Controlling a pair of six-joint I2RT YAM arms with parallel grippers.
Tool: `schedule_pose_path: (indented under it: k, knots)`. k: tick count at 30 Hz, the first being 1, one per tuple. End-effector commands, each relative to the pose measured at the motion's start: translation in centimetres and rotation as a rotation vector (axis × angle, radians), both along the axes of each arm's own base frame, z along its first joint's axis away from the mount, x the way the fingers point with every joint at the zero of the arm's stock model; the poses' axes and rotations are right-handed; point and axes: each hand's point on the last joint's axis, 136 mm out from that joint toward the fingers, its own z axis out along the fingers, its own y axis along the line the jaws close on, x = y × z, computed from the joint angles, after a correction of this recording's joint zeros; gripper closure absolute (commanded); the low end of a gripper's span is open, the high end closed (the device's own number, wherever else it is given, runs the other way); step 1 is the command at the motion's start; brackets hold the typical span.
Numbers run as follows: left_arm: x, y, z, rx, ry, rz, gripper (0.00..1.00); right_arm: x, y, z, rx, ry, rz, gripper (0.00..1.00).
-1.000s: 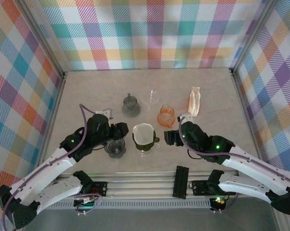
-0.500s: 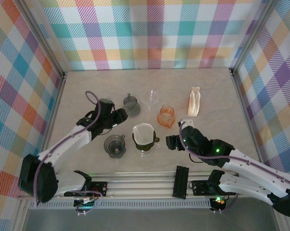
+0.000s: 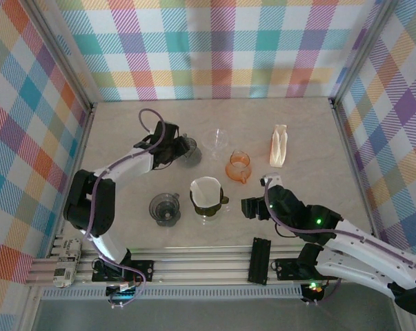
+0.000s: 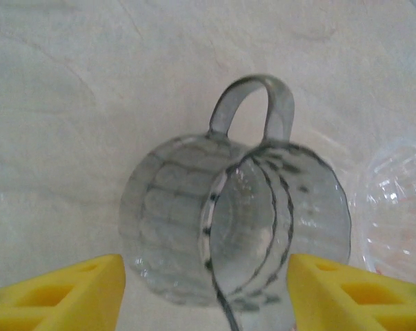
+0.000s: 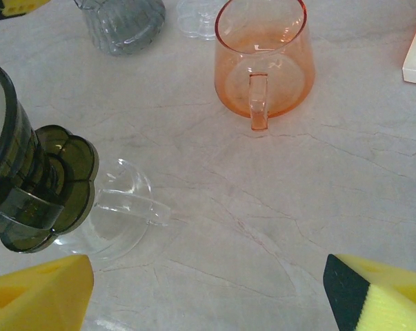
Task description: Place the coffee filter in the dripper
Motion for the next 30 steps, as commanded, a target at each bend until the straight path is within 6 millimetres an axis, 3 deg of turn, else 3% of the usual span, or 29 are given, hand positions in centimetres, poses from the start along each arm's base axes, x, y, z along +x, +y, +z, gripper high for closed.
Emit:
schedule_pose_path:
  k: [1,11,22,30]
  knots:
    - [1.1,0.9,-0.3,0.054,0.006,0.025,0.41,-0.3,-0.5,-0.6,0.001,0.019,-0.015,0.12]
    - [0.8,1.6,-2.3,0.139,0.100,0.004,0.63,-0.7,-1.1,-1.2,0.011,0.026,-0.024,0.12]
    - [-0.3,2.0,-1.6,0.148,0.106,-0.006,0.86,-1.1,-1.4,-2.5,0.000,0.055,-0.027,0.12]
    - [-1.8,2.9,0.7,0.112,0.080,0.009,0.99,-1.7,0.2,-3.7,0.017,0.075,0.066,0.11]
